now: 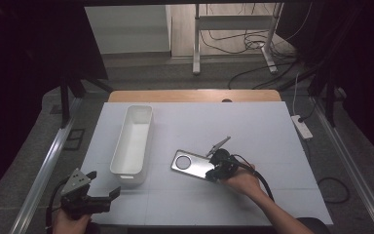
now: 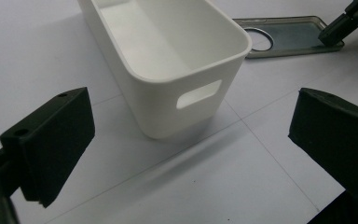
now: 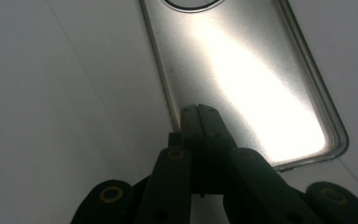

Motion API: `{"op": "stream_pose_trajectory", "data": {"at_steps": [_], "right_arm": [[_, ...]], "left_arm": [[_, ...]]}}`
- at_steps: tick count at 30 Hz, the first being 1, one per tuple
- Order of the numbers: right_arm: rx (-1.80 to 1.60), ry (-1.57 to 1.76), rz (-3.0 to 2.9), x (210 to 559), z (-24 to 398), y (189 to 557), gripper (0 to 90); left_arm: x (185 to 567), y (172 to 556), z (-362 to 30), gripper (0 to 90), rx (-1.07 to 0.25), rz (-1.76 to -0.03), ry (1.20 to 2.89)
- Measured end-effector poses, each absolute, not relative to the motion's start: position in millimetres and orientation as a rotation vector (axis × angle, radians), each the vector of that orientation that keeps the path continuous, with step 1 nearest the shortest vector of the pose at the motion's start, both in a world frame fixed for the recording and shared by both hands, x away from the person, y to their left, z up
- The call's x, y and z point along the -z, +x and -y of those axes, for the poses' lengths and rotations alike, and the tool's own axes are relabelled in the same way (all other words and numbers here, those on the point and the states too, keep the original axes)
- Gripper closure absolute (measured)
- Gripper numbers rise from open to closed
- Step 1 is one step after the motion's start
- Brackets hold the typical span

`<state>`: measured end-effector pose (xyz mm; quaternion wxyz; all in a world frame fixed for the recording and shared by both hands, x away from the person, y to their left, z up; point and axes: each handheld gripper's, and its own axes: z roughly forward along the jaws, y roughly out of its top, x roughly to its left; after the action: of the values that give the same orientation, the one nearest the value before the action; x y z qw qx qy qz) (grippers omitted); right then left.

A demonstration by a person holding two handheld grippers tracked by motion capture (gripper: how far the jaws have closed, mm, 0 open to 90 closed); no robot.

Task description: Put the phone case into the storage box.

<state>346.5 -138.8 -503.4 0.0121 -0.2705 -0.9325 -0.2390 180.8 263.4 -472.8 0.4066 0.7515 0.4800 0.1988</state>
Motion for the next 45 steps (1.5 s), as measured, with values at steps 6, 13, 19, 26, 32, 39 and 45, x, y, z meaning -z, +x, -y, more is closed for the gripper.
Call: {"op": "stream_pose_trajectory", "data": {"at_steps": [6,13,19,26,32,39,45], "right_arm": [[0.749,-0.770,2.896,504.9,128.2,337.1,89.9],[0.738,-0.722,2.908,506.2,118.3,335.6,89.8],[0.804,-0.781,2.916,503.4,118.1,354.5,89.7],[0.843,-0.866,2.914,503.3,113.0,375.9,88.9],[0.853,-0.888,2.942,503.6,106.6,388.4,89.9],[0.873,-0.883,2.944,507.6,99.0,399.1,90.0],[0.877,-0.896,2.940,511.1,96.6,402.2,90.0]], "left_arm": [[472.8,180.8,-262.7,1.1,-0.502,-1.211,1.899],[472.8,180.8,-263.0,1.1,-0.503,-1.211,1.898],[472.8,181.2,-262.8,1.1,-0.501,-1.212,1.898],[473.1,181.5,-263.7,1.1,-0.496,-1.216,1.893],[473.3,182.1,-263.7,1.1,-0.487,-1.217,1.896],[473.8,184.2,-261.6,1.3,-0.478,-1.215,1.925],[473.9,184.4,-262.7,1.5,-0.469,-1.219,1.919]]}}
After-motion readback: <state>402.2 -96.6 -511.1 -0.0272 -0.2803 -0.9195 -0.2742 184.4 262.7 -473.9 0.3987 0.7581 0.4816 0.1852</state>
